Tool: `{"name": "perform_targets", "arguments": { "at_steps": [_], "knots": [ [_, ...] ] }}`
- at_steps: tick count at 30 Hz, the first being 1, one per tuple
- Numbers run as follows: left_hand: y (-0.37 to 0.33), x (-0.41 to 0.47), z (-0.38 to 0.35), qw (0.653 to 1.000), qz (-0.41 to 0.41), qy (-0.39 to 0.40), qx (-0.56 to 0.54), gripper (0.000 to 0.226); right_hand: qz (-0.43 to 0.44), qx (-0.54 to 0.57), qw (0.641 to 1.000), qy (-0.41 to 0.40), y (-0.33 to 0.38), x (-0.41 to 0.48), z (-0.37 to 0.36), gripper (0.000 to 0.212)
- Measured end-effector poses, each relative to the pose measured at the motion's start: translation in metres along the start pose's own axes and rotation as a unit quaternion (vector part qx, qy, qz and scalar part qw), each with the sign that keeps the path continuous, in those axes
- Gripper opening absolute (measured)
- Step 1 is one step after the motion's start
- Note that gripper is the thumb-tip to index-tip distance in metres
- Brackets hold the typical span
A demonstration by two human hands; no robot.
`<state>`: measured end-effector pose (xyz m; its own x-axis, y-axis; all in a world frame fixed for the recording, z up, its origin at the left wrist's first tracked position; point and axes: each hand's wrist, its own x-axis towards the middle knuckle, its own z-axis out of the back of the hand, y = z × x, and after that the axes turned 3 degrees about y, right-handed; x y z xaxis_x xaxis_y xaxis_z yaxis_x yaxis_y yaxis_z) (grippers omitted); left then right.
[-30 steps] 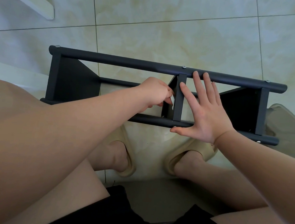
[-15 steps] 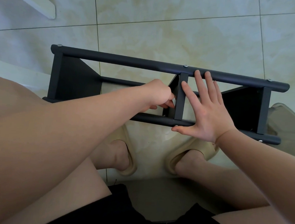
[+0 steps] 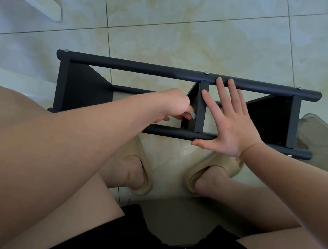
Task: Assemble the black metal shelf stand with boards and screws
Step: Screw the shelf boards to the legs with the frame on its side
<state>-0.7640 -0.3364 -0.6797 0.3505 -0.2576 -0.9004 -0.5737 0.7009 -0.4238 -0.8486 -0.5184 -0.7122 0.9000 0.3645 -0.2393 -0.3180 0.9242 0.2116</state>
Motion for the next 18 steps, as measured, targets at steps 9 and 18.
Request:
{"name": "perform_targets", "arguments": {
  "at_steps": [9, 18],
  "knots": [
    [0.0013, -0.002, 0.0028, 1.0, -0.008, -0.007, 0.029, 0.015, 0.002, -0.005, 1.0, -0.003, -0.0007, -0.0001, -0.0012, 0.118],
    [0.0073, -0.0003, 0.0068, 0.997, -0.025, -0.003, 0.078, 0.019, 0.0, -0.003, 1.0, -0.004, -0.0008, -0.0002, -0.0017, 0.119]
  ]
}}
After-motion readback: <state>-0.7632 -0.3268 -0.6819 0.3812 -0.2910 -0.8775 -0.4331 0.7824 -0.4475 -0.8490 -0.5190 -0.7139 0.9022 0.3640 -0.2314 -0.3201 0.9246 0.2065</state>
